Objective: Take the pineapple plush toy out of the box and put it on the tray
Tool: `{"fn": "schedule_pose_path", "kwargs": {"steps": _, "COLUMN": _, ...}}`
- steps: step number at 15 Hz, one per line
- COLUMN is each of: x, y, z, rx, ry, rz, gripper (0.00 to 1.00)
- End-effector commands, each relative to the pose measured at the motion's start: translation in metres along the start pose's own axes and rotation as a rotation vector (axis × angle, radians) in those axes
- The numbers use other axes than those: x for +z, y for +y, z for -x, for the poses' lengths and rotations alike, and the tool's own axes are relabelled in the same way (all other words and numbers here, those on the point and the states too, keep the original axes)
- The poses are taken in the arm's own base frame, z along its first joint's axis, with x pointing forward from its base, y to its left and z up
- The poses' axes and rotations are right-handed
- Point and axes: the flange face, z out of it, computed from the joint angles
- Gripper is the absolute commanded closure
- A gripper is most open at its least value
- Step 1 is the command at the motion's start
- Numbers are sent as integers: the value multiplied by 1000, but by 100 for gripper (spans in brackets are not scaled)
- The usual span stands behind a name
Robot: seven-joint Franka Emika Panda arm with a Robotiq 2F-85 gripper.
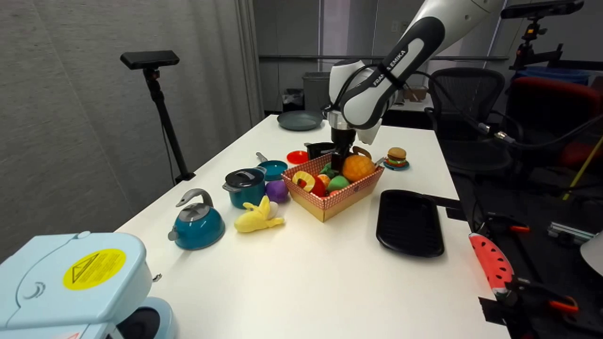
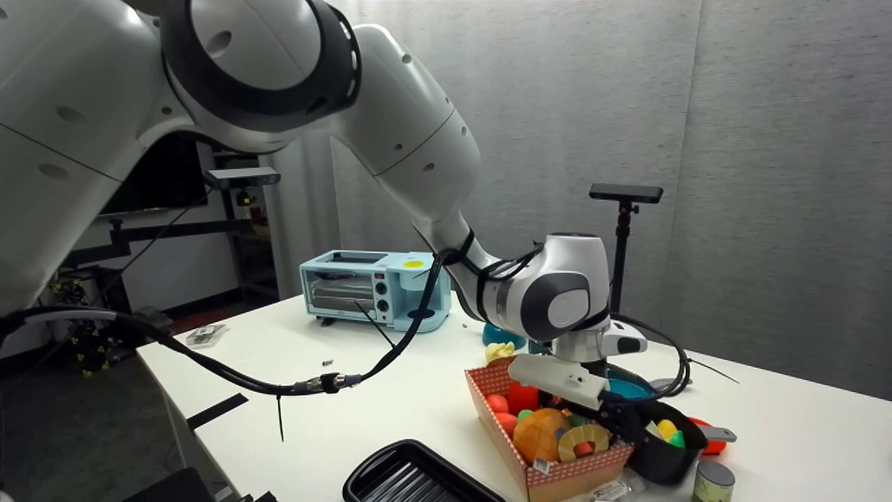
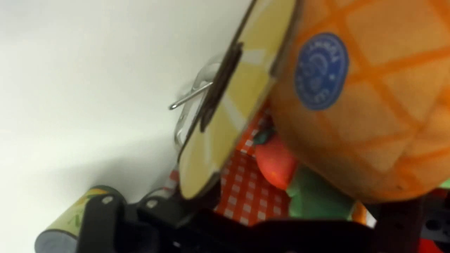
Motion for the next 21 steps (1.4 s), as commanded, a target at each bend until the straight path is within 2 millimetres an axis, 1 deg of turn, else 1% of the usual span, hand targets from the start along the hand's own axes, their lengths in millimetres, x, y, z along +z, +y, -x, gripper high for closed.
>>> {"fn": "schedule_pose_path", "kwargs": {"steps": 1, "x": -7, "y": 14, "z": 45, "rx": -69, "ry": -36, "rz": -1, "gripper": 0}}
{"fn": "schedule_pose_path", "kwargs": {"steps": 4, "x": -10, "y": 26, "z": 65, "rx": -77, "ry": -64, "rz": -7, "gripper": 0}}
{"fn": "schedule_pose_path", "kwargs": {"steps": 6, "x": -14, "y": 31, "z": 74, "rx": -76, "ry": -69, "rz": -18, "gripper": 0}}
{"fn": "schedule_pose_path", "kwargs": {"steps": 13, "x": -45, "y": 46, "z": 91, "rx": -70, "ry": -67, "rz": -42, "gripper": 0}}
{"fn": "schedule_pose_path", "kwargs": {"steps": 17, "x": -59, "y": 54, "z": 102, "rx": -70, "ry": -90, "rz": -55, "gripper": 0}}
{"fn": "schedule_pose_path", "kwargs": {"steps": 19, "x": -63, "y": 58, "z": 108, "rx": -71, "ry": -100, "rz": -63, "gripper": 0}}
{"fn": "schedule_pose_path", "kwargs": {"steps": 21, "x": -62, "y": 65, "z": 116, "rx": -74, "ry": -114, "rz": -70, "gripper": 0}}
